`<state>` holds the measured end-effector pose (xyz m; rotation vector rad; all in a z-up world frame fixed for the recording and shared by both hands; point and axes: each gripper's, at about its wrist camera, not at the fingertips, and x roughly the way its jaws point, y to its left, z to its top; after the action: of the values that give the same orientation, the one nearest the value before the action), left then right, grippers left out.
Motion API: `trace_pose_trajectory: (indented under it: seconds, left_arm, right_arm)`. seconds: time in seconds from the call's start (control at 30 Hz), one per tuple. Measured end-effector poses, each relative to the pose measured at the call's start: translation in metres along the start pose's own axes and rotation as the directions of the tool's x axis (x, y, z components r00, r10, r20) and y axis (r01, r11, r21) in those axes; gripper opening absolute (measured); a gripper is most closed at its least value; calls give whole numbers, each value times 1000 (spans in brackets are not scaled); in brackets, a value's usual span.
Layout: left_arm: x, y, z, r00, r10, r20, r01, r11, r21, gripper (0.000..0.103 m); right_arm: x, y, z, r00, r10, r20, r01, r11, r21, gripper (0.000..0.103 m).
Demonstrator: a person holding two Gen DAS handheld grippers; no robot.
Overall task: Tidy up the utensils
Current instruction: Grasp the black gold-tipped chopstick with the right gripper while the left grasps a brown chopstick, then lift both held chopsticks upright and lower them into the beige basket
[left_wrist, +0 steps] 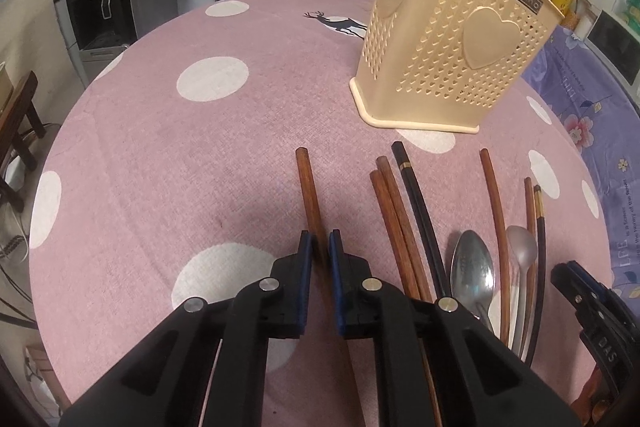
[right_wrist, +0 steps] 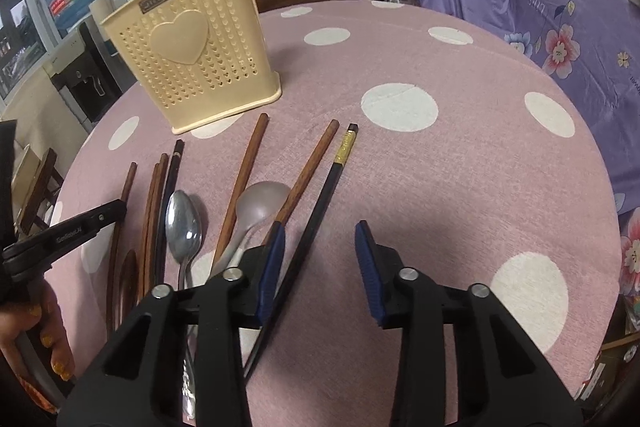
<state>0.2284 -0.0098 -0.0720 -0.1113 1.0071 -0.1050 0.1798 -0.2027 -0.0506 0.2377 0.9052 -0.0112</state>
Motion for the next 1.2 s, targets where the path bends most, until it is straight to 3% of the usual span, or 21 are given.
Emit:
trace_pose_trajectory:
  seconds: [0.13,0.63,1.0,1.2]
  left_arm:
    - [1,-1,-1,1000,-1,3,1,1000,13,10]
    - [6,-6,5,1000,15,4,-15,999,50,10]
    - [11,-8,11,1000,16,17,-17,997,73,9]
    - [10,-3,15,999,-20,30,19,998,54,9]
  right_arm:
    - [21,2,10,998,-33,-52,34,999,20,20]
    - [49,3,42,995,-99,-25,100,993,56,9]
    - [51,-4,47,998,-62,-16,63,996,71,8]
    - [49,-15,50,1000,30,-8,-29,991,128,8]
